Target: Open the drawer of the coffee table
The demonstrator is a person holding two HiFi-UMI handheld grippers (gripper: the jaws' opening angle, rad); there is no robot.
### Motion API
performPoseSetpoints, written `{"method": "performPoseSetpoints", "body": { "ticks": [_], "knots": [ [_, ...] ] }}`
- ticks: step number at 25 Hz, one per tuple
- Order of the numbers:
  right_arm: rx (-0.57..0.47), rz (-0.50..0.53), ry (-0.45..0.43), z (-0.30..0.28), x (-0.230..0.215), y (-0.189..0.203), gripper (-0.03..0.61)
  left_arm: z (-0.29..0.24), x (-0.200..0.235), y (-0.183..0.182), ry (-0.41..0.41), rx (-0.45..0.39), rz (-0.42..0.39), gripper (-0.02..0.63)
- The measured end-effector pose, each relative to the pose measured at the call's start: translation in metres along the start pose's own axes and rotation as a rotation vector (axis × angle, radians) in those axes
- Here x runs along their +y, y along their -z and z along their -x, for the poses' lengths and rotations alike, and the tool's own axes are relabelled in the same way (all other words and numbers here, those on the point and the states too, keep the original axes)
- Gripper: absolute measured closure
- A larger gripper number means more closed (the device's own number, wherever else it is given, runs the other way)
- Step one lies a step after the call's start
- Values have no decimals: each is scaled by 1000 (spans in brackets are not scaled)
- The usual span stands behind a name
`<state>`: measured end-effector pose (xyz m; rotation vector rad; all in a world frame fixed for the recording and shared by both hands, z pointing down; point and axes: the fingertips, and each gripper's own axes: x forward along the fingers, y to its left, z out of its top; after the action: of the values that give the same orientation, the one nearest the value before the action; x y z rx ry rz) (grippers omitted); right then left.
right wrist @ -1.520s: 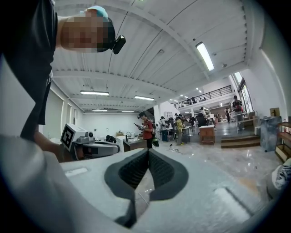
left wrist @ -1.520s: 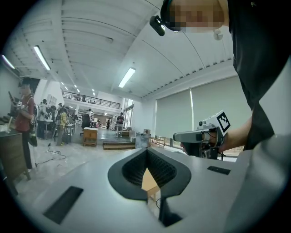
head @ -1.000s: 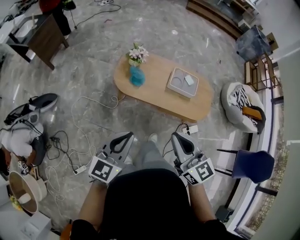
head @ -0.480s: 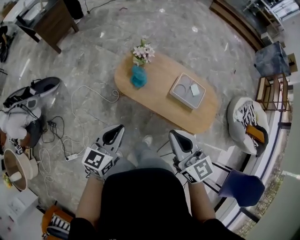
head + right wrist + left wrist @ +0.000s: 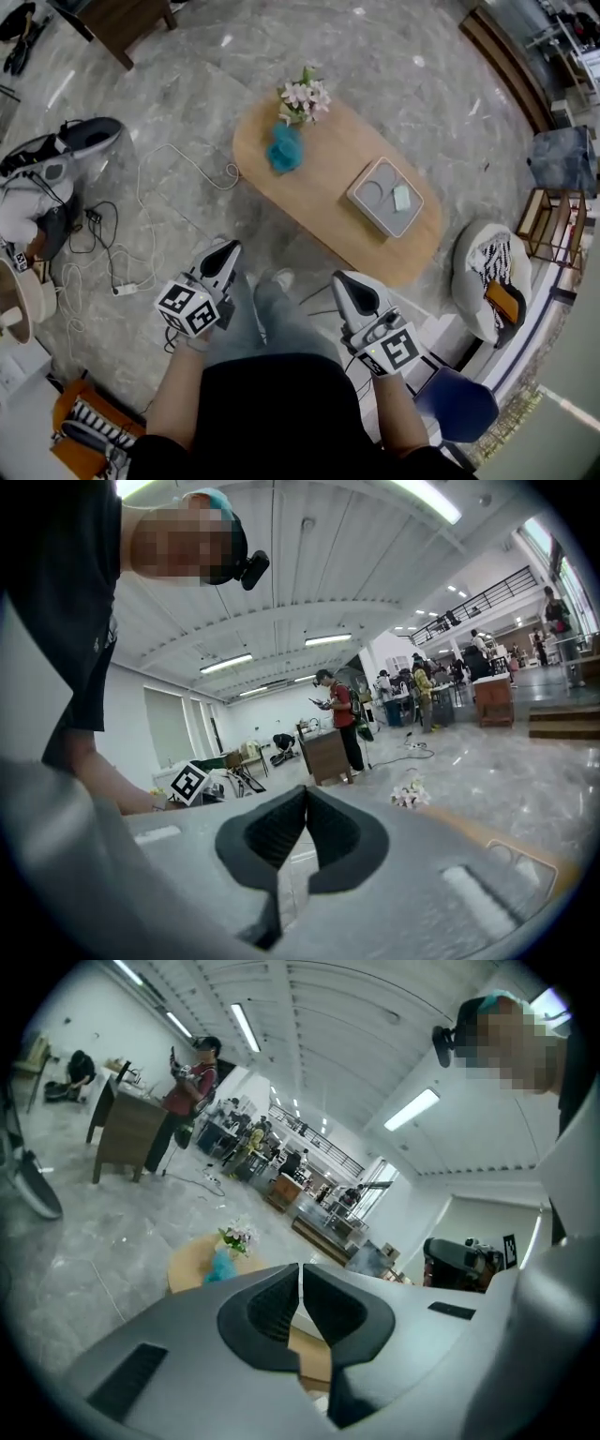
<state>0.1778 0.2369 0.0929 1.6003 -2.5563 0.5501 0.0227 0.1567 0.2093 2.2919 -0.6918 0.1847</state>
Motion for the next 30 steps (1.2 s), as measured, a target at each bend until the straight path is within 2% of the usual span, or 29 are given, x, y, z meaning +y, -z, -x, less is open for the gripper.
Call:
{"method": "performPoseSetpoints", "body": {
  "ticks": [5,11,20,26,30],
  "knots": [
    [52,-33,7,-34,-13,26,580,-18,63,21,-17,-8,143,600],
    [139,-17,41,-82,-23,74,580,-47,131,52,43,-4,256,598],
    [210,-62,70,-156,-42,153,580,-105,237,128,64,22,368,598],
    [249,-114,108,-194,-63,222,580,-139,298,173,85,15,377,596],
    [289,-126,112,-213,-70,265,580,-156,339,204,67,2,451,547]
  ]
}}
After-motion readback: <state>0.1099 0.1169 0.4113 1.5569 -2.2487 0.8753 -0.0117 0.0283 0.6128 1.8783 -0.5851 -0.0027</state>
